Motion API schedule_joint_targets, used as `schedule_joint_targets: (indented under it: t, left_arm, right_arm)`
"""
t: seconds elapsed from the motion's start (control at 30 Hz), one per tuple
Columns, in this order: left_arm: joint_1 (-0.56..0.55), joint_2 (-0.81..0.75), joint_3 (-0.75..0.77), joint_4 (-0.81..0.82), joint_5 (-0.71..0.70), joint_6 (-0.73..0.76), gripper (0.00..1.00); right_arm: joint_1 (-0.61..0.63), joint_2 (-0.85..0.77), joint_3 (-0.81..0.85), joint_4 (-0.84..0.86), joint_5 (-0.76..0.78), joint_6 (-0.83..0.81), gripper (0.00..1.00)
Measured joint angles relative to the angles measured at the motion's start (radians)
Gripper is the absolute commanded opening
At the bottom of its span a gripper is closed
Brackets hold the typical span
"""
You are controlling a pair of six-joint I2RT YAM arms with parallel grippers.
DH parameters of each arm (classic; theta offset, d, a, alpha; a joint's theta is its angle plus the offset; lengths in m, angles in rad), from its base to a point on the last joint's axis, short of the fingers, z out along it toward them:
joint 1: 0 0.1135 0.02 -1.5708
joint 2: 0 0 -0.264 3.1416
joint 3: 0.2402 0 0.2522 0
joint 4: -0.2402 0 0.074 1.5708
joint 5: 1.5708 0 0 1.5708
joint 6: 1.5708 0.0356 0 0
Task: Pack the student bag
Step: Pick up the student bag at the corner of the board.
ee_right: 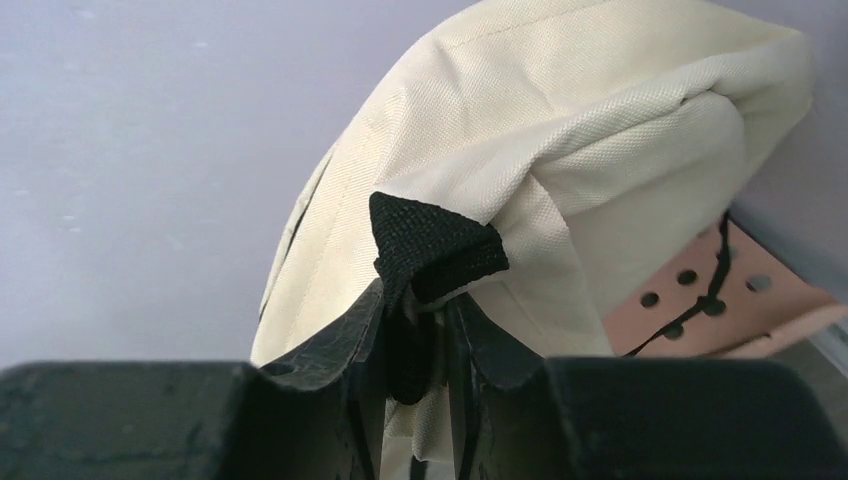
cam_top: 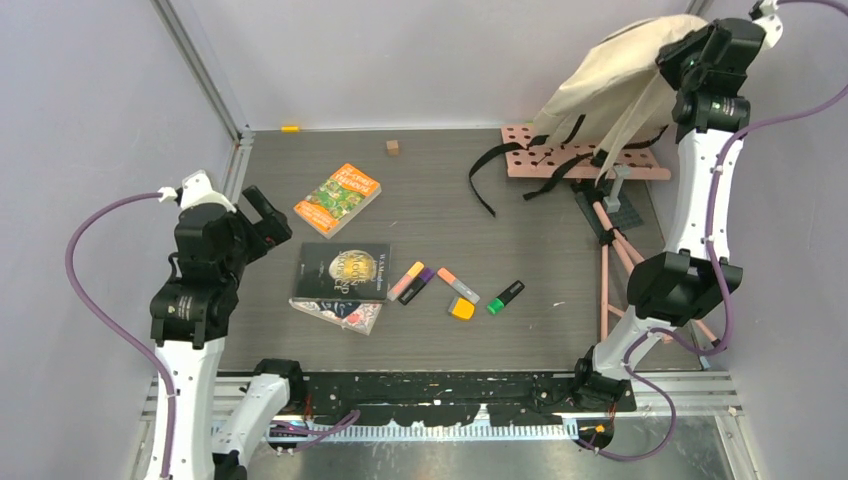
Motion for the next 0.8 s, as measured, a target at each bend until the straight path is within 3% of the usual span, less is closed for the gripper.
schedule_joint_targets:
  t: [0.17,0.47,0.8]
  left_arm:
    - [0.000,0.024,0.067,-0.001,0.002,0.009,0.98]
    - [0.000,0.066,0.158,0.003,0.077,0.014,0.98]
    - [0.000,0.121,0.166,0.097,0.291,0.004,0.98]
  right_arm:
    - [0.023,0.005,0.116,0.046,-0.069,-0.029,0.01]
    - [0.100,0.003,0.172,0.093,-0.237,-0.089,0.01]
    - [0.394,0.003,0.259,0.117,-0.451,-0.096,0.01]
